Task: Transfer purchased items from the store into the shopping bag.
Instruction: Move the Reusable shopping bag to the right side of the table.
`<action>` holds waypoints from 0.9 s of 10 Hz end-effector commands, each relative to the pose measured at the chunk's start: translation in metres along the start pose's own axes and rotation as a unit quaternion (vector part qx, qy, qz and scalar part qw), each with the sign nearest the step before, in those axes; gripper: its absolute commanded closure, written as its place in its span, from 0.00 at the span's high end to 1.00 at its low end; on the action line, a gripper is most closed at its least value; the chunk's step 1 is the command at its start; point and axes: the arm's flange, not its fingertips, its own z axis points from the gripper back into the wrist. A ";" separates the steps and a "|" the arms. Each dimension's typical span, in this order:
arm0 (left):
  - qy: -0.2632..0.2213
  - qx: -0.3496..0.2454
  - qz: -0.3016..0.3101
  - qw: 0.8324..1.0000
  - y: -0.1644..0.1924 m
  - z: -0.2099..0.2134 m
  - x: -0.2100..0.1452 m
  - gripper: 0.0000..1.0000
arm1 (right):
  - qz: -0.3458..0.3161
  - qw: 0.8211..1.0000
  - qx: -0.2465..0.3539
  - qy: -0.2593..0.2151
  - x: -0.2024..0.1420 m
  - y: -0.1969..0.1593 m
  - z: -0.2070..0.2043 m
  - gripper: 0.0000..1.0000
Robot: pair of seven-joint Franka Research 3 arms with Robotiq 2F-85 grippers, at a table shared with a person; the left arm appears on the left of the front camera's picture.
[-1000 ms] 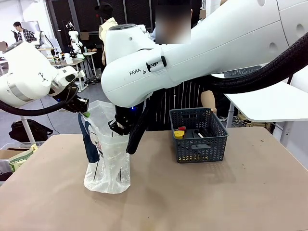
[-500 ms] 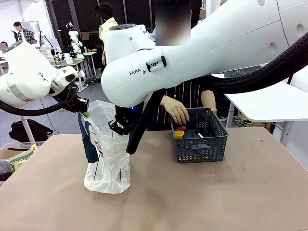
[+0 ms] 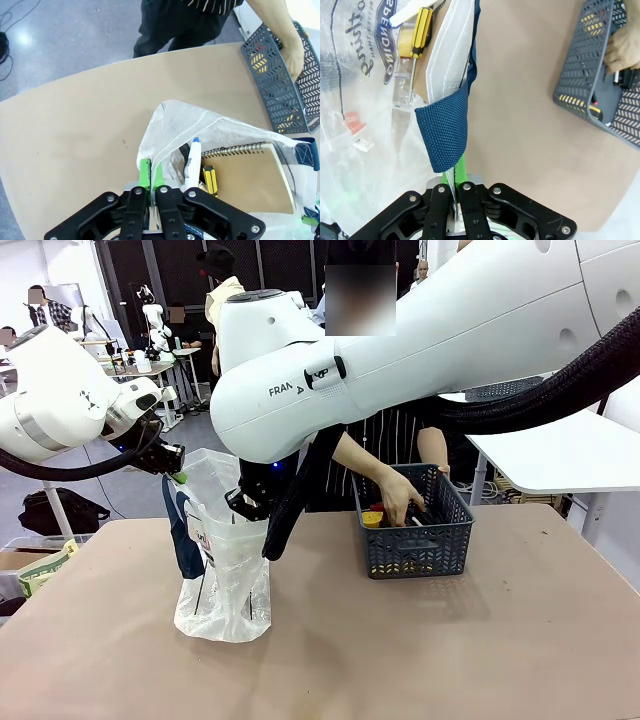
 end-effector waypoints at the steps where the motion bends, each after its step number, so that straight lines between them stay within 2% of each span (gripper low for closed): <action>1: -0.003 -0.001 0.007 1.000 0.002 0.004 -0.002 0.00 | 0.006 1.000 0.004 -0.002 0.000 0.000 0.001 0.00; 9: -0.003 -0.001 0.007 1.000 0.002 0.004 -0.002 0.00 | 0.006 1.000 0.004 -0.002 0.000 0.000 0.001 0.00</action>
